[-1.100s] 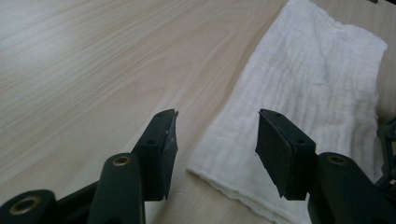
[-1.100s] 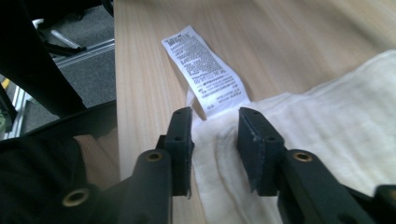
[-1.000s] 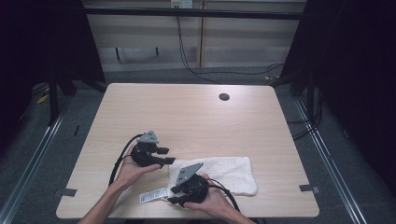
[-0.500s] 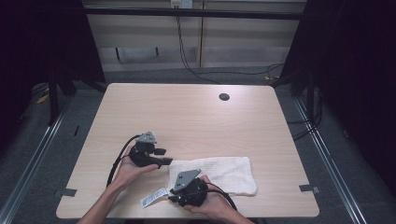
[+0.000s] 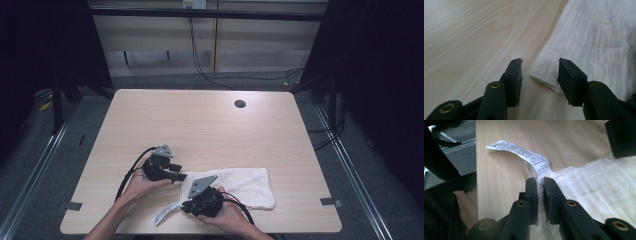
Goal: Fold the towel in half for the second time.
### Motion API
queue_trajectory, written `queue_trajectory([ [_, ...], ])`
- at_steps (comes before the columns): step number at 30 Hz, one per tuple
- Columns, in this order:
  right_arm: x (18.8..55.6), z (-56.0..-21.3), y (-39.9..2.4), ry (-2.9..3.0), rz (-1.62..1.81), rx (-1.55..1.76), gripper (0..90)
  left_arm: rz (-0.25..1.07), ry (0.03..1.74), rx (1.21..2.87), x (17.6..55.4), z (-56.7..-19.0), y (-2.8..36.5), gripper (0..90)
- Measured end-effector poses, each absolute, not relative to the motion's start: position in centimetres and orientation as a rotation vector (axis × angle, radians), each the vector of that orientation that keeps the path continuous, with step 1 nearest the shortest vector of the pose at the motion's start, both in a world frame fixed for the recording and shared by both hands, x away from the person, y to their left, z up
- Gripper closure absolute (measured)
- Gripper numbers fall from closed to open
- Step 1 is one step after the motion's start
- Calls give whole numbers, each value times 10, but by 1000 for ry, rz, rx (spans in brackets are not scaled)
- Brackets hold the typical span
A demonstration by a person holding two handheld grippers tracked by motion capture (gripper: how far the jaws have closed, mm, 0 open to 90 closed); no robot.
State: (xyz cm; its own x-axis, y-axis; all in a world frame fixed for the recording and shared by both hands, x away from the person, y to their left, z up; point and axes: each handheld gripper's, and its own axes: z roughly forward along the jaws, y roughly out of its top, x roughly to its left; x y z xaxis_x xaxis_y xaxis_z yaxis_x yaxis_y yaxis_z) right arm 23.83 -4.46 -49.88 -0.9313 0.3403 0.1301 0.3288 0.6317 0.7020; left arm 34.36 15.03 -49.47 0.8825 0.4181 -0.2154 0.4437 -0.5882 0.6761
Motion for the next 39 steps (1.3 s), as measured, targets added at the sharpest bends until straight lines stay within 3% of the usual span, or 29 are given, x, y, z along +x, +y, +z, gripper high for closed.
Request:
queue_trajectory([
  [8,241,-499,-45,2837,1236,602,827,-24,611,2279,341,-497,146,558],
  [14,240,-499,-45,2833,1236,627,830,0,566,2301,335,-497,141,647],
  [19,240,-499,-45,2836,1228,644,833,-14,566,2303,334,-497,141,796],
  [22,239,-498,-44,2839,1227,674,840,-47,582,2277,335,-499,142,836],
  [39,237,-493,-43,2840,1307,725,846,-114,623,2222,336,-492,149,852],
])
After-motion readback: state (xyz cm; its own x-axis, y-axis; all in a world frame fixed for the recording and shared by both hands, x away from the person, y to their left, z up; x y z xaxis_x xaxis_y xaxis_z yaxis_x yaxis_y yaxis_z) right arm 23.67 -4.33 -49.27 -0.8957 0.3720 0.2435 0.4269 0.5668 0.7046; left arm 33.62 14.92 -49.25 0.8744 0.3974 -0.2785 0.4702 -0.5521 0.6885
